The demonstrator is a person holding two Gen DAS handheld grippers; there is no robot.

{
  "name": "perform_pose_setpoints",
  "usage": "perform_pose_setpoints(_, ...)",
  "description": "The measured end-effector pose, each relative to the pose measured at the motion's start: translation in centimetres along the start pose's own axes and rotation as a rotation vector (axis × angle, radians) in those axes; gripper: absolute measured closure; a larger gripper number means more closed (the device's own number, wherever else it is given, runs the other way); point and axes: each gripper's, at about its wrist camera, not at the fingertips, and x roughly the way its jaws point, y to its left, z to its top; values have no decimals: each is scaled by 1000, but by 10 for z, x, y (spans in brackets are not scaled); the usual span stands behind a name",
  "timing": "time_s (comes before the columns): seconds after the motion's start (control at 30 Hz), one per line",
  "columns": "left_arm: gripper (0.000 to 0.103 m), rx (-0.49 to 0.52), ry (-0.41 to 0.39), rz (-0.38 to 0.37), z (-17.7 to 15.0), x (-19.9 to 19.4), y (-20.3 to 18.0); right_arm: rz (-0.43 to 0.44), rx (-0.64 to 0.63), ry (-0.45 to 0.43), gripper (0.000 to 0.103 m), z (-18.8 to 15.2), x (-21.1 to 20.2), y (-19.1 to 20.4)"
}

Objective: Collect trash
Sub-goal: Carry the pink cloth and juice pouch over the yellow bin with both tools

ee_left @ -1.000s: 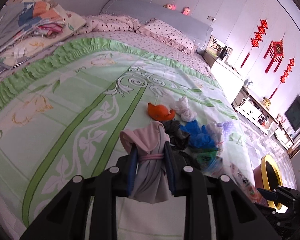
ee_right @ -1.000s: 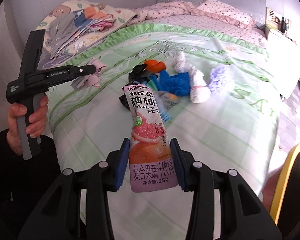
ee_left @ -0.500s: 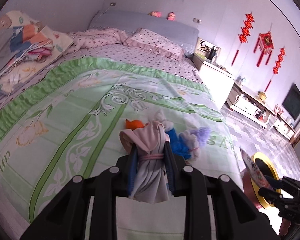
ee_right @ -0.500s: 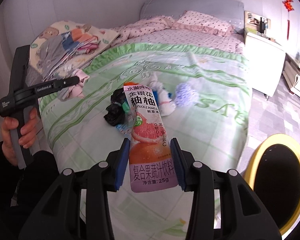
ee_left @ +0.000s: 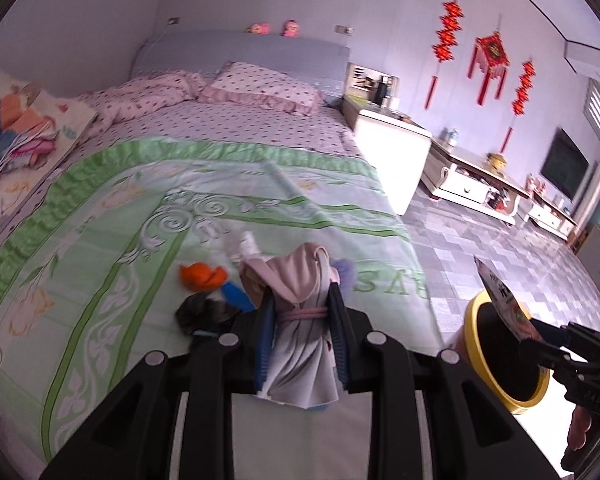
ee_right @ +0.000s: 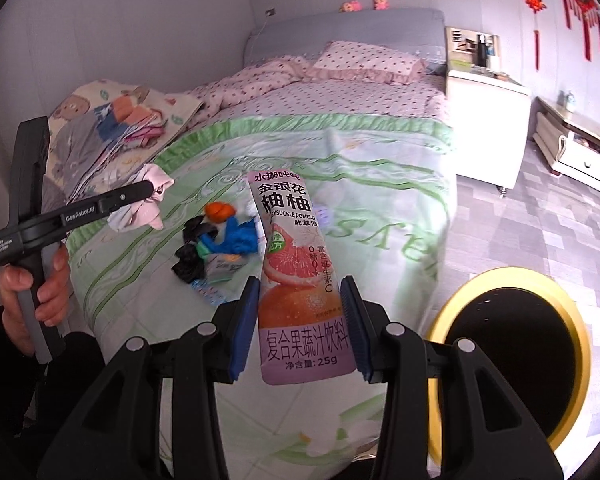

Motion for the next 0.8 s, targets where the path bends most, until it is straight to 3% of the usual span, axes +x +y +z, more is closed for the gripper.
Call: perform_pose_setpoints(0.8, 79, 171, 66, -186, 11, 53, -147, -149, 131, -57, 63, -8, -60, -104)
